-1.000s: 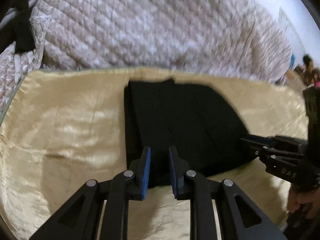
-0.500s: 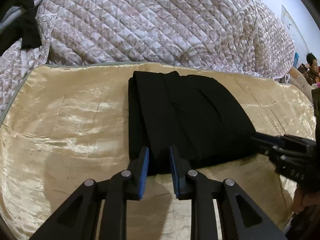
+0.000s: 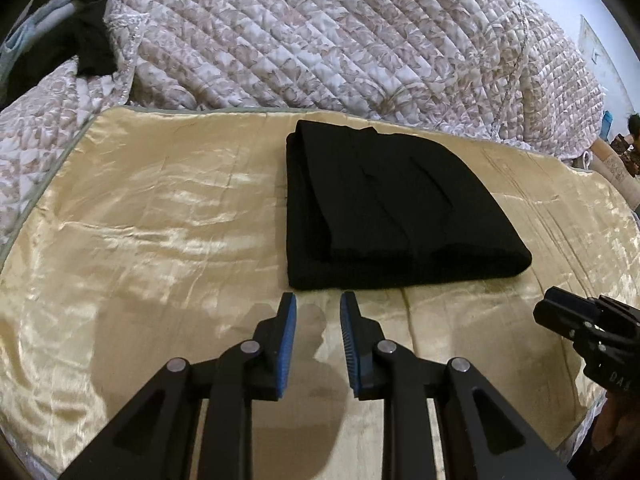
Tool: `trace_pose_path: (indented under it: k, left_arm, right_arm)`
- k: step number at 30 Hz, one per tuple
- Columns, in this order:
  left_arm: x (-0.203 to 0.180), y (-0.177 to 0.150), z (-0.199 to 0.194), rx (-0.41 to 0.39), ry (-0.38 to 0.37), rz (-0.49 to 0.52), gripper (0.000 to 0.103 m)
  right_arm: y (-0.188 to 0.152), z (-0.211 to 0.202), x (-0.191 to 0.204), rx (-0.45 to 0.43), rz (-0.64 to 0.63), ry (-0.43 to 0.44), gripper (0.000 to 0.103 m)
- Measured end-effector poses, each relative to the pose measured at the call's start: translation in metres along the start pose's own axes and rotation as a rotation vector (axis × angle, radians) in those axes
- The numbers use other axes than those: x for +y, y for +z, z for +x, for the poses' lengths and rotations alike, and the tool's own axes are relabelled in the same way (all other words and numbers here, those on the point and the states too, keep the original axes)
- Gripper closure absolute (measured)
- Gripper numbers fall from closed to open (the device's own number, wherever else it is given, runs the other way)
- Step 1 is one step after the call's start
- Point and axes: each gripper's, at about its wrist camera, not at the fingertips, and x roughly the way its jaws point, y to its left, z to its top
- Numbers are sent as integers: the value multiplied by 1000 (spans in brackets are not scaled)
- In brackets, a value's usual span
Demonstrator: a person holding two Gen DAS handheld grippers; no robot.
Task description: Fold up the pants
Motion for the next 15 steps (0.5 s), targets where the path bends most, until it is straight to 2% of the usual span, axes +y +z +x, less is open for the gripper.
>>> trace_pose_path:
  k: [6, 10, 15]
  left_arm:
    - [-5, -16, -6, 4, 17, 11, 74]
    - [-4, -19, 0, 18, 32, 23, 69]
    - [1, -19, 10, 39, 42, 10, 66]
  right_arm:
    - [-12, -8, 5, -17, -12, -37, 72]
    - [-12, 0, 10, -10, -43, -66, 72]
    - [-10, 13, 3, 11, -12, -89, 72]
